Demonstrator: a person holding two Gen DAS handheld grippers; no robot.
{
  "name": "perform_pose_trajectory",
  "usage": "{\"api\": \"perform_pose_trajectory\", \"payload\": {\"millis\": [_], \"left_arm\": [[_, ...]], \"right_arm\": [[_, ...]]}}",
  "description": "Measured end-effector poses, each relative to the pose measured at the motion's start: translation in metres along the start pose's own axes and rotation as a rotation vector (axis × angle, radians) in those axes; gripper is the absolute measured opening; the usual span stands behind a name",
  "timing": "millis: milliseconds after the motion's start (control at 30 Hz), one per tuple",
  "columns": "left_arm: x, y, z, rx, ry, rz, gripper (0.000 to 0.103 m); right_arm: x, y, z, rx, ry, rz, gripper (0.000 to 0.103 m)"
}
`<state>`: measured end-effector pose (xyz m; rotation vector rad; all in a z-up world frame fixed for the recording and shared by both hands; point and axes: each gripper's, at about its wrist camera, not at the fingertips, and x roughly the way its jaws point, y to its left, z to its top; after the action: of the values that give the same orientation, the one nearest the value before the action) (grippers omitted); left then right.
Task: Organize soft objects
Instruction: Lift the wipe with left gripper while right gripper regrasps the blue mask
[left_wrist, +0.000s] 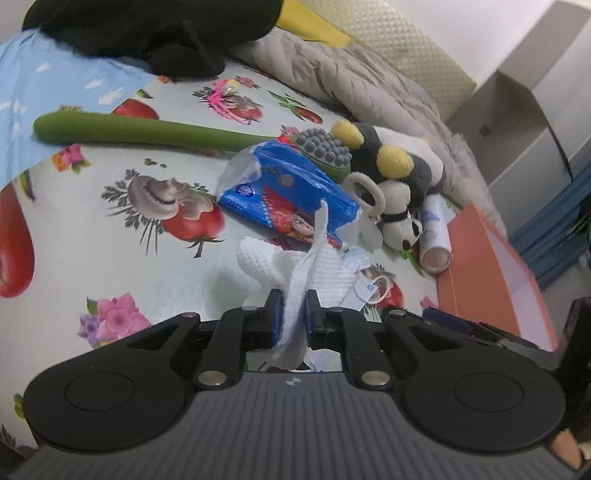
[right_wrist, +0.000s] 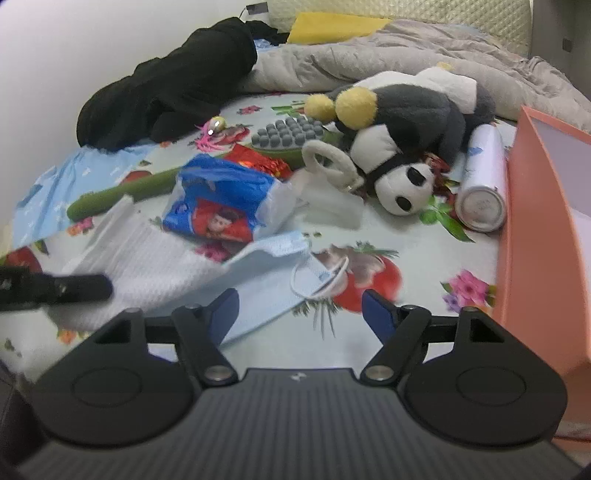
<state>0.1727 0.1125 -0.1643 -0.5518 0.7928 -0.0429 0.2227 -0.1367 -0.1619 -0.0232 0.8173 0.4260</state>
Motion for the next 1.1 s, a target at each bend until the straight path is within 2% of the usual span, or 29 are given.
{"api": "perform_pose_trajectory", "payload": {"millis": [67, 133, 167, 200, 300, 333, 400, 533, 667, 733, 767, 833, 900, 967, 1100], "left_arm": [[-0.003, 0.006, 0.0, -0.027, -0.01, -0.01, 0.015], [-0.005, 0.01, 0.0, -0.037, -0.01, -0.013, 0.031], [-0.006, 0.013, 0.001, -0.042, -0.008, -0.011, 0.049], [-0.007, 0.015, 0.001, -0.05, -0.007, -0.006, 0.058], [-0.014, 0.023, 0.002, -0.064, -0.038, -0.018, 0.061], [-0.016, 0.027, 0.003, -0.069, -0.044, -0.02, 0.061], [-0.018, 0.033, 0.005, -0.076, -0.048, -0.022, 0.061], [-0.016, 0.036, 0.007, -0.041, -0.034, -0.032, 0.061], [0.002, 0.032, 0.002, 0.018, 0.035, -0.035, 0.061], [0.012, 0.03, -0.004, 0.057, 0.061, -0.023, 0.06], [0.017, 0.028, -0.006, 0.08, 0.07, -0.01, 0.055], [0.025, 0.023, -0.012, 0.133, 0.09, 0.007, 0.039], [0.031, 0.017, -0.017, 0.185, 0.099, 0.023, 0.009], [0.033, 0.012, -0.021, 0.227, 0.092, 0.051, 0.005], [0.02, 0.007, -0.017, 0.217, 0.034, 0.016, 0.004]], "right_arm": [[0.011, 0.001, 0.003, 0.032, 0.021, 0.025, 0.074], [0.022, 0.005, 0.005, 0.063, 0.042, 0.048, 0.074], [0.027, 0.009, 0.005, 0.067, 0.047, 0.055, 0.074], [0.033, 0.013, 0.005, 0.063, 0.052, 0.059, 0.074], [0.053, 0.029, 0.001, 0.006, 0.089, 0.043, 0.076], [0.055, 0.037, -0.001, -0.041, 0.077, 0.026, 0.08], [0.057, 0.051, -0.007, -0.136, 0.057, -0.014, 0.082], [0.057, 0.045, -0.005, -0.127, 0.077, 0.028, 0.081], [0.051, 0.038, -0.005, -0.114, 0.083, 0.054, 0.079], [0.049, 0.032, -0.004, -0.08, 0.082, 0.054, 0.078], [0.046, 0.027, -0.003, -0.052, 0.079, 0.052, 0.077], [0.044, 0.02, -0.004, -0.008, 0.072, 0.055, 0.078], [0.042, 0.011, -0.003, 0.038, 0.067, 0.052, 0.078], [0.04, 0.006, 0.001, 0.073, 0.057, 0.061, 0.078], [0.036, 0.001, 0.013, 0.132, 0.02, 0.089, 0.078]]}}
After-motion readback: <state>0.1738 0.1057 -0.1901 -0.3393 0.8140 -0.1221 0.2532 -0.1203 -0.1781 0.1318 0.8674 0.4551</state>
